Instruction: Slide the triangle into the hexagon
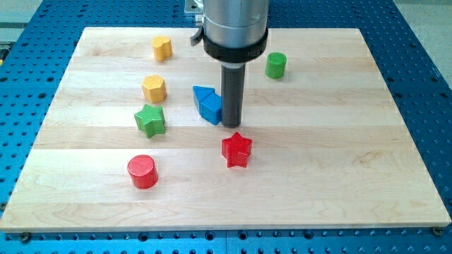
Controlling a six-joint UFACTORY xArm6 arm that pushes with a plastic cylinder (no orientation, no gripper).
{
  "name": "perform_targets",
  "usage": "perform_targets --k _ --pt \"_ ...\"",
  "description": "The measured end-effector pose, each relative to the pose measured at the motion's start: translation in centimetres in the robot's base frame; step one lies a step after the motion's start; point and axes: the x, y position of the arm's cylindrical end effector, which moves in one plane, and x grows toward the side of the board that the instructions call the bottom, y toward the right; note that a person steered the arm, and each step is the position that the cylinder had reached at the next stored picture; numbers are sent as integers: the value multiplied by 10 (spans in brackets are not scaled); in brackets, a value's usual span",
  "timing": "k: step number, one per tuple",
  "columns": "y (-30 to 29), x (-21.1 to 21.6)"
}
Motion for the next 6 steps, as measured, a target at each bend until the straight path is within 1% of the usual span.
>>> perform_targets --k 1,2,4,5,6 --pt "-26 35" --pt "-69 19" --pt "-40 -29" --pt "-56 -36" --pt "-97 -14"
